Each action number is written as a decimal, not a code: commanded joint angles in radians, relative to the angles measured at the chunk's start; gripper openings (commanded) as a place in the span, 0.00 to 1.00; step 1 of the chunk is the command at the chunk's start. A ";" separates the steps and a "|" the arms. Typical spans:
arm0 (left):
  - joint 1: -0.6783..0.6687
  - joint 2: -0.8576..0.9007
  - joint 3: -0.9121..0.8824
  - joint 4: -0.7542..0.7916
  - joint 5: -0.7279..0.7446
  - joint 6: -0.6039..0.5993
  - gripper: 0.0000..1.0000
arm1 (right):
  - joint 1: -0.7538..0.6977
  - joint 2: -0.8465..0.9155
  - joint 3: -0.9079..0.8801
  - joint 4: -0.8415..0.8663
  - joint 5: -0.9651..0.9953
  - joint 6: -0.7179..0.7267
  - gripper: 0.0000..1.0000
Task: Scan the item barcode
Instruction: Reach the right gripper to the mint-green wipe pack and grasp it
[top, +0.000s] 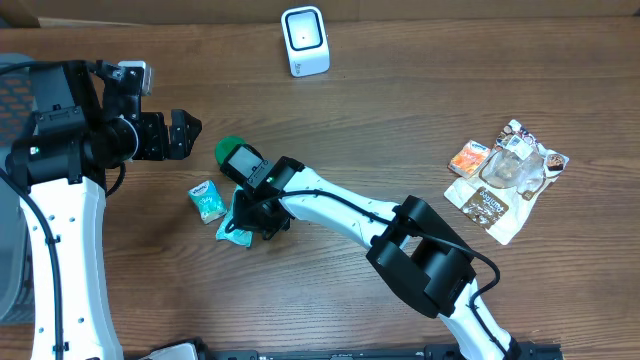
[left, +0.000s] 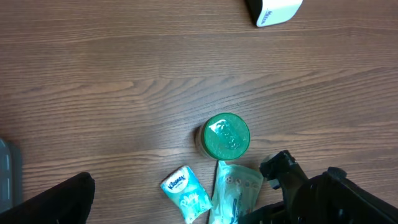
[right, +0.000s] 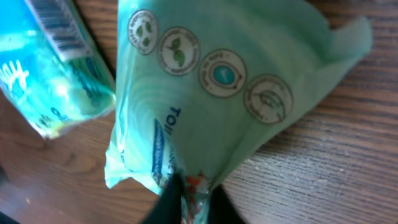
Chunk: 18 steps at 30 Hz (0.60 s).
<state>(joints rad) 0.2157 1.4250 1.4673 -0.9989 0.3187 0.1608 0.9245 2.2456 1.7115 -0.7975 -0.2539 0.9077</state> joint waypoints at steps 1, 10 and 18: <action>-0.006 -0.005 0.022 0.003 0.011 0.016 1.00 | -0.012 0.023 -0.005 -0.037 0.031 -0.001 0.04; -0.006 -0.005 0.022 0.003 0.011 0.016 1.00 | -0.147 0.003 0.003 -0.255 -0.021 -0.443 0.04; -0.006 -0.005 0.022 0.003 0.011 0.016 1.00 | -0.269 -0.013 0.005 -0.361 -0.195 -1.034 0.04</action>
<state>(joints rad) 0.2157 1.4250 1.4673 -0.9993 0.3187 0.1608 0.6857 2.2402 1.7275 -1.1389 -0.3988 0.1902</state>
